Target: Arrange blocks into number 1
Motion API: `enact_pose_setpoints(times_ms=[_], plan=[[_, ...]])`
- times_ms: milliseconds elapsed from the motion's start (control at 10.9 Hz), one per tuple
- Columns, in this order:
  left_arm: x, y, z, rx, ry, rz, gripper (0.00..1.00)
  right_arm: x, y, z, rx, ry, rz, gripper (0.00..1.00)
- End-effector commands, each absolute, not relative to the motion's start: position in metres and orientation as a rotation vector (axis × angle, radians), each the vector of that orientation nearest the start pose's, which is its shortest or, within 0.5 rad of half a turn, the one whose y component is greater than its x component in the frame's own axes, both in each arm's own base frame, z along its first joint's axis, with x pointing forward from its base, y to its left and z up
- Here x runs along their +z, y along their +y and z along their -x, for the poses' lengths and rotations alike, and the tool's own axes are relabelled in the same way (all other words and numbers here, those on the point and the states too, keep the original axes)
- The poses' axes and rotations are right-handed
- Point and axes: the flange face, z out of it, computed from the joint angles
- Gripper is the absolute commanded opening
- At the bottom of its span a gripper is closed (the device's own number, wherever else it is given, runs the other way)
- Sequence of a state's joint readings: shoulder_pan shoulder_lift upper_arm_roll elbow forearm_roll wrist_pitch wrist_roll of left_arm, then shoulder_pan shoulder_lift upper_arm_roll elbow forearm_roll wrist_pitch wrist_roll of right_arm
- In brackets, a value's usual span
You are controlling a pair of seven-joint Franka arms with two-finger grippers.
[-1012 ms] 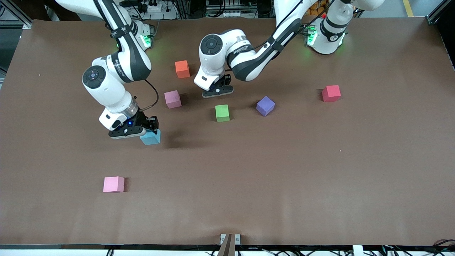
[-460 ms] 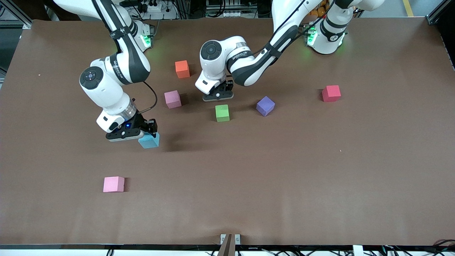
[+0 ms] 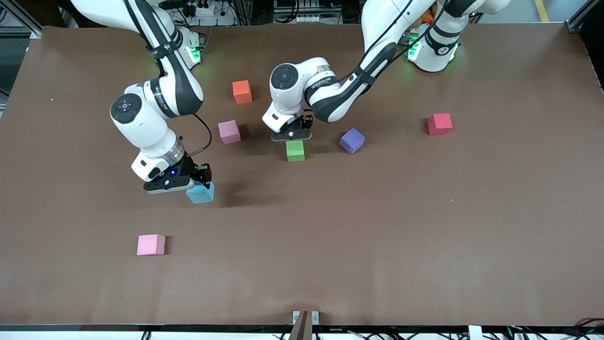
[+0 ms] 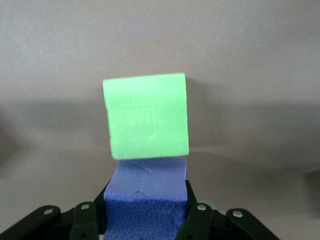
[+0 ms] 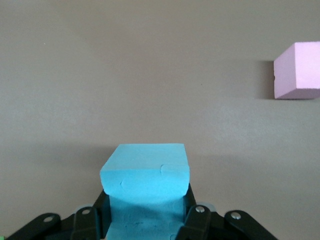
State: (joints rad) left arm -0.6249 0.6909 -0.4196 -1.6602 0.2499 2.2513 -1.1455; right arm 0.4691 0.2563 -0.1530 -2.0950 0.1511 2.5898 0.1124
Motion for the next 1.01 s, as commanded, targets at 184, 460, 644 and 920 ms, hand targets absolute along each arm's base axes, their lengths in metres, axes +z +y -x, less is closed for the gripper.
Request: enact_pose_setpoints(times_ms=[184,460,644,920], plan=[[0.22,-0.561,-0.39,0.091,0.015,3.174,0.0,0.323,0.198,-0.584,-0.353,-0.114,2.999,0.46],[0.21,-0.559,-0.396,0.071,0.013,3.181,0.0,0.32,0.198,-0.584,-0.353,-0.112,2.999,0.46],[0.21,-0.56,-0.396,0.072,0.014,3.189,0.08,0.32,0.198,-0.584,-0.355,-0.11,2.999,0.46],[0.207,-0.554,-0.405,0.06,-0.043,3.18,1.0,0.316,0.207,-0.582,-0.341,-0.057,2.962,0.46]])
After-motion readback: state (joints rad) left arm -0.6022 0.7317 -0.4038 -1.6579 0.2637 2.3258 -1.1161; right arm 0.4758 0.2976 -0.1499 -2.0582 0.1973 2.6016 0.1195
